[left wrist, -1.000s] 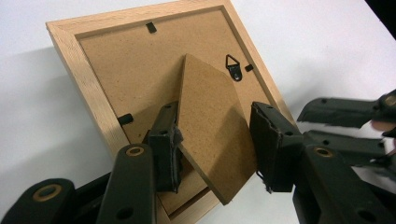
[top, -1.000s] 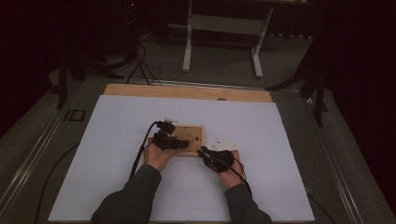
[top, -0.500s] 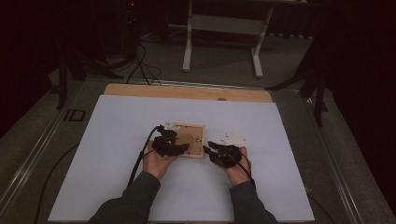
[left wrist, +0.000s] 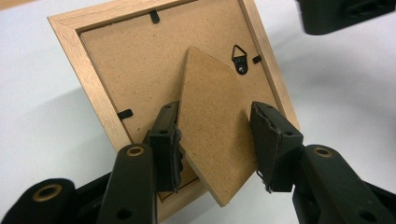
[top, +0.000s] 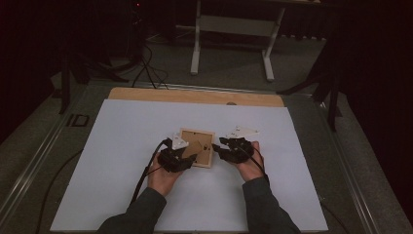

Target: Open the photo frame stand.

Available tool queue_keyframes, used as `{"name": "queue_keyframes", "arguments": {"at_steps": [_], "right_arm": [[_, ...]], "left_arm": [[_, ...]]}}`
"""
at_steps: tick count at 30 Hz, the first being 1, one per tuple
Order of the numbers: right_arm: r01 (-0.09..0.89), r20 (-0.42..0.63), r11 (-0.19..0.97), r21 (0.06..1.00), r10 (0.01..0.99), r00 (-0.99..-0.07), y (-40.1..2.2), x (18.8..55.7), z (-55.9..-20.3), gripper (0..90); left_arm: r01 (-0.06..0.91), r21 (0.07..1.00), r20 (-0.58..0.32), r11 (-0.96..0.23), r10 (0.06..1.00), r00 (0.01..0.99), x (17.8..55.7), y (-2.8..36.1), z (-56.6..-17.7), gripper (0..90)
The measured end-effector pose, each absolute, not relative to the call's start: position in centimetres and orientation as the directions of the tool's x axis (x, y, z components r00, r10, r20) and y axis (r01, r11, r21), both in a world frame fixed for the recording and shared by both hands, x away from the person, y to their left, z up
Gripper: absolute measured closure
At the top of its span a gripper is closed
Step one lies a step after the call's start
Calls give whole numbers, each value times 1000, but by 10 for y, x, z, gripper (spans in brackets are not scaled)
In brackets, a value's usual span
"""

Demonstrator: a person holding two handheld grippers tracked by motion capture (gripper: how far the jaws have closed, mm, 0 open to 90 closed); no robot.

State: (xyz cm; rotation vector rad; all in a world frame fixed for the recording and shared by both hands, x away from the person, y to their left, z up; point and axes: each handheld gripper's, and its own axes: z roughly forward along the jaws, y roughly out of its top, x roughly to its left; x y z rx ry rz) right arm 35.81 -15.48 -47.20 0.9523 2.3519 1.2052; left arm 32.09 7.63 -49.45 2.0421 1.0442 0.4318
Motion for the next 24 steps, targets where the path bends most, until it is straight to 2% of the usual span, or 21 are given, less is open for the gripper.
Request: {"name": "queue_keyframes", "arguments": {"at_steps": [6,13,20,24], "right_arm": [[452,49,405,795,699,-713,-154,370,-475,543],[500,140,371,782,678,-722,-150,383,-479,460],[526,176,362,770,672,-720,-143,391,-483,449],[540,202,366,758,655,-728,-142,393,-484,454]], "left_arm": [[498,790,-20,-358,796,605,314,77,-498,562],[470,800,7,-373,789,615,309,78,-500,562],[450,813,12,-370,783,622,307,81,-502,561],[400,832,44,-385,764,644,301,85,-504,562]]}}
